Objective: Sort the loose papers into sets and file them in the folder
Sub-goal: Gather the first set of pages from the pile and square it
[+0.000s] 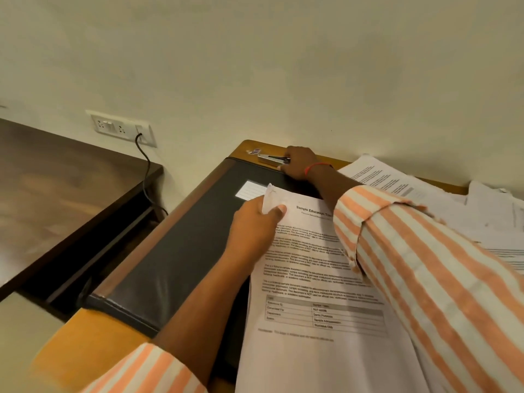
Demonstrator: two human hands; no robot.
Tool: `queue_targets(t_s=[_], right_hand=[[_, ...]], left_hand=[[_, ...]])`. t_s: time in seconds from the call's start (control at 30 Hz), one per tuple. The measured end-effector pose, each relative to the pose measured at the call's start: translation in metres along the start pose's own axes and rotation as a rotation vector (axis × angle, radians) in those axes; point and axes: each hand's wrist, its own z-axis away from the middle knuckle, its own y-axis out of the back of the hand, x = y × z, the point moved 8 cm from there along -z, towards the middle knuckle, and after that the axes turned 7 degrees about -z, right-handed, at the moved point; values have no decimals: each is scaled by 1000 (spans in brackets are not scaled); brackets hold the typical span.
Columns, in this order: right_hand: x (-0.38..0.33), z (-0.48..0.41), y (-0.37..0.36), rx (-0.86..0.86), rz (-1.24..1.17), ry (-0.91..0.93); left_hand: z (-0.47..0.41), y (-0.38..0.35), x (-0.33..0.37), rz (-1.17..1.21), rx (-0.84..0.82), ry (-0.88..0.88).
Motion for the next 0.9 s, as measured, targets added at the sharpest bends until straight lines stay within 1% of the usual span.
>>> queue_targets(t_s=[0.1,0.17,0.27,0.33,0.4,0.43,0.47,0.53,0.6,0.67,0.73,0.9], right_hand=[[-5,7,12,46,5,21],[-8,20,33,138,-90,71],[-4,49,72,304,-439,133],[2,69,93,345,-734,168],[6,90,101,268,-1104,193],[4,100,102,191,-1235,210],[0,109,103,106,-1304,227],[-11,126,102,-59,-1263,244],[-22,141,96,-236,-1168,262],[-30,153,89,-366,-1066,253],[-34,158,86,-399,-917,258],[-47,162,82,-389,-459,323]], left_hand=[[2,2,3,47,-20,0],[5,3,4,82,-26,-1],[9,4,7,133,-32,-4],[11,4,8,152,-36,7],[14,2,11,147,-45,-1],[14,1,12,144,-47,-10],[15,0,13,145,-47,-18],[16,0,15,149,-41,-33],[18,0,17,134,-34,-70],[19,-1,20,116,-33,-107],[19,-1,21,103,-31,-125],[15,-1,21,47,-9,-164]])
